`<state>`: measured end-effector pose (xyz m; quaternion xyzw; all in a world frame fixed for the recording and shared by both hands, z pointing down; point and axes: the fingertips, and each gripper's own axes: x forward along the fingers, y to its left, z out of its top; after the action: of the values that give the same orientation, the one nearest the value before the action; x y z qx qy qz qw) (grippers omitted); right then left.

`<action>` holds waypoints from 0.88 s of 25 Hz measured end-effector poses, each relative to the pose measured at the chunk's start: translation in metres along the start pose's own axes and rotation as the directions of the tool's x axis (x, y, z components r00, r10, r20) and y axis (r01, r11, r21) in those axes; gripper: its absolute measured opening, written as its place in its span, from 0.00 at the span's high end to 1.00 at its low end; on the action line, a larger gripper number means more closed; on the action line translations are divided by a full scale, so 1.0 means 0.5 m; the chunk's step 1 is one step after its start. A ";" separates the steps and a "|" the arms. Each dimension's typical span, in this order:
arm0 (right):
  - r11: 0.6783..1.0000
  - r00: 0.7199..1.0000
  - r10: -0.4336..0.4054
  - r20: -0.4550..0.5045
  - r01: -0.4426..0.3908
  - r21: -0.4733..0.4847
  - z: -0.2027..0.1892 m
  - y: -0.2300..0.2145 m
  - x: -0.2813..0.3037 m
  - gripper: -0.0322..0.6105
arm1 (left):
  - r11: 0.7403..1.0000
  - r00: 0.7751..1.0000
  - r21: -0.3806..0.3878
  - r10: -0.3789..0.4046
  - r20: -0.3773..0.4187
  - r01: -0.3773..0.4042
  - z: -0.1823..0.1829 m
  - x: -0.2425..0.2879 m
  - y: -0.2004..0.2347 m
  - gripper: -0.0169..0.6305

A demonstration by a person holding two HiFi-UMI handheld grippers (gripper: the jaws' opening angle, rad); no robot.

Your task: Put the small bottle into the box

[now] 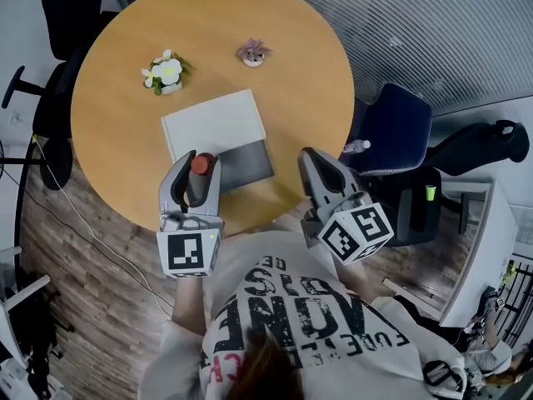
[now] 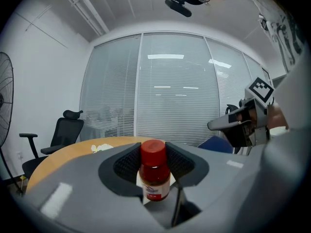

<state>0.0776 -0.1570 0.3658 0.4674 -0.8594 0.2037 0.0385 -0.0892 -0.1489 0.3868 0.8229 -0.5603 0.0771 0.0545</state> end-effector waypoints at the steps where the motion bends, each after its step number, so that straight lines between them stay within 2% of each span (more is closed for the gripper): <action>1: 1.000 1.000 0.000 -0.001 0.000 0.000 -0.001 0.000 0.000 0.93 | 1.000 1.000 0.001 -0.002 -0.005 0.002 -0.006 0.002 -0.001 0.73; 22: 1.000 1.000 -0.008 -0.009 0.008 -0.002 -0.006 0.015 0.017 0.93 | 1.000 0.994 -0.003 -0.018 -0.107 0.018 -0.148 0.028 0.001 0.73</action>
<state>0.0666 -0.1589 0.3686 0.4700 -0.8575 0.2047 0.0439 -0.0897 -0.1488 0.4620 0.8224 -0.5494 0.1200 0.0861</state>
